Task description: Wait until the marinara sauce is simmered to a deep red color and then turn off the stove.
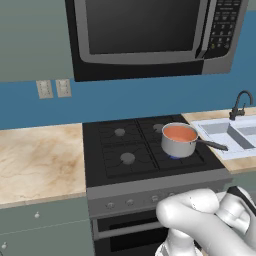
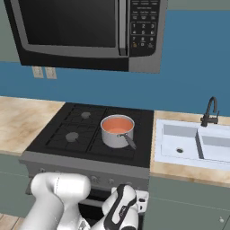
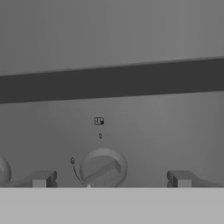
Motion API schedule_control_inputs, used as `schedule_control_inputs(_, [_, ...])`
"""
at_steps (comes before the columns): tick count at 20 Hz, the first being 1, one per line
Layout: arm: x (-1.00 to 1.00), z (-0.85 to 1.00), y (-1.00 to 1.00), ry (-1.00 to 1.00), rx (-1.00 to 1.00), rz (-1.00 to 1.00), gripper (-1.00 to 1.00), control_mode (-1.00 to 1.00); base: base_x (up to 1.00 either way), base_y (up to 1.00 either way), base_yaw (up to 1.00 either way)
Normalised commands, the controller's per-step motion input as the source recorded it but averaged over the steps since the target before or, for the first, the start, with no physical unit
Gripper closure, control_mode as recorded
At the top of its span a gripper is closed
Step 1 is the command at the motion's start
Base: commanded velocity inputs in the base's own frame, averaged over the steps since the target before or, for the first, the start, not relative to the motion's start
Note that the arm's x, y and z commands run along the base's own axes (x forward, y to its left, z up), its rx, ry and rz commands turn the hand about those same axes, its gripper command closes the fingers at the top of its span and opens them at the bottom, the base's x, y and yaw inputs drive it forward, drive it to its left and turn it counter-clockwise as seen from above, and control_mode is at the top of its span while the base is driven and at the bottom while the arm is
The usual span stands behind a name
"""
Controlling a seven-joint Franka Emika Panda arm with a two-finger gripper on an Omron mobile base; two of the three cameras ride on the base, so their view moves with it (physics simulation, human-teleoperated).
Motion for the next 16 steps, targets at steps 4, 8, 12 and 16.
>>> schedule_control_inputs(4, [0.1,-0.03,0.0,0.0,0.0,0.0,-1.0,-1.0,0.0,0.0,0.0])
schedule_control_inputs(8, [0.11,0.0,0.0,0.0,0.0,0.0,-1.0,-1.0,0.0,0.0,0.0])
schedule_control_inputs(12, [0.1,0.0,0.0,0.0,0.0,0.0,-1.0,-1.0,0.0,0.0,0.0])
schedule_control_inputs(16, [0.06,0.0,0.0,0.0,0.0,0.0,-1.0,-1.0,0.0,0.0,0.0])
